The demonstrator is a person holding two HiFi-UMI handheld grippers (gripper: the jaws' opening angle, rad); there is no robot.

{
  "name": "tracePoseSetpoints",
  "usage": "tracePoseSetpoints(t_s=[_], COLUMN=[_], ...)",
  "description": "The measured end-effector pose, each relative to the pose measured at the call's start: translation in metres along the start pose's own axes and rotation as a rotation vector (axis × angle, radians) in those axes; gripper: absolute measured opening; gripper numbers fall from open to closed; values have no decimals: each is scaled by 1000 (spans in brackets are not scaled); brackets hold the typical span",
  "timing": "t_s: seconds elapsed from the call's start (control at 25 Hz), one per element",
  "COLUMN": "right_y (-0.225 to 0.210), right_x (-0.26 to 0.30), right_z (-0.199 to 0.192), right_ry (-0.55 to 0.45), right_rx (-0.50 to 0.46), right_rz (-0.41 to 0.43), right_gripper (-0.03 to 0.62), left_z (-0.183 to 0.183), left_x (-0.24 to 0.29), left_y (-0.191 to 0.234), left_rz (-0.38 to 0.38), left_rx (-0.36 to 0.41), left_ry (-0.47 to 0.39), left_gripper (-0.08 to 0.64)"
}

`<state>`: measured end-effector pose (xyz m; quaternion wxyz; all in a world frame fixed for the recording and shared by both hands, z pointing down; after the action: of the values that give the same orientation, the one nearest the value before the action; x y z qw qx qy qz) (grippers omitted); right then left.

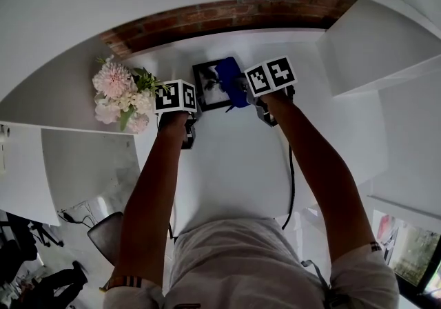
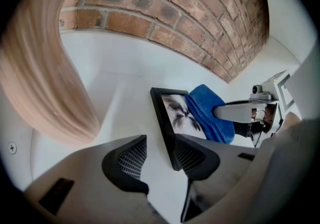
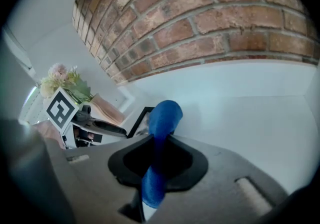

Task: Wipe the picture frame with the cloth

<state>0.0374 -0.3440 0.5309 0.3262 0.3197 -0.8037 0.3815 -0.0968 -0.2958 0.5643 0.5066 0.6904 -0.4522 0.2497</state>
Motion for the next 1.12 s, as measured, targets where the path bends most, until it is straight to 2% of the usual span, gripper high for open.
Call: tracePoseSetpoints(t_s=[0.28, 0.56, 0.88, 1.12], right_y=[-10, 38, 79, 72], right_x=[-21, -26, 10, 23], right_z=[-9, -5, -26, -33], right_ry=[-19, -97, -63, -32], right_rx=[13, 51, 117, 105], right_rz=[-25, 90, 167, 115], right_gripper=[49, 49, 49, 49], left_z=[-1, -1, -1, -1], left_x=[0, -1, -1, -1], left_y=[0, 0, -1, 0], left_rz=[-2, -8, -14, -15], left_rx=[3, 9, 13, 12], left_ry=[1, -1, -1, -3], left_gripper=[169, 169, 167, 167])
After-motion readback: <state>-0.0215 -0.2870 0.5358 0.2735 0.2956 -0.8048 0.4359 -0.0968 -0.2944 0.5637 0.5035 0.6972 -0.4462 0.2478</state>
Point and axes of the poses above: the fingertips, and each gripper's own axes: x forward along the fingers, y to its left, z out of its top, the point moved 3 cm from there along -x, backward along the fingers, and after that the axes turned 1 degree about -z, right-handed, at the moved point
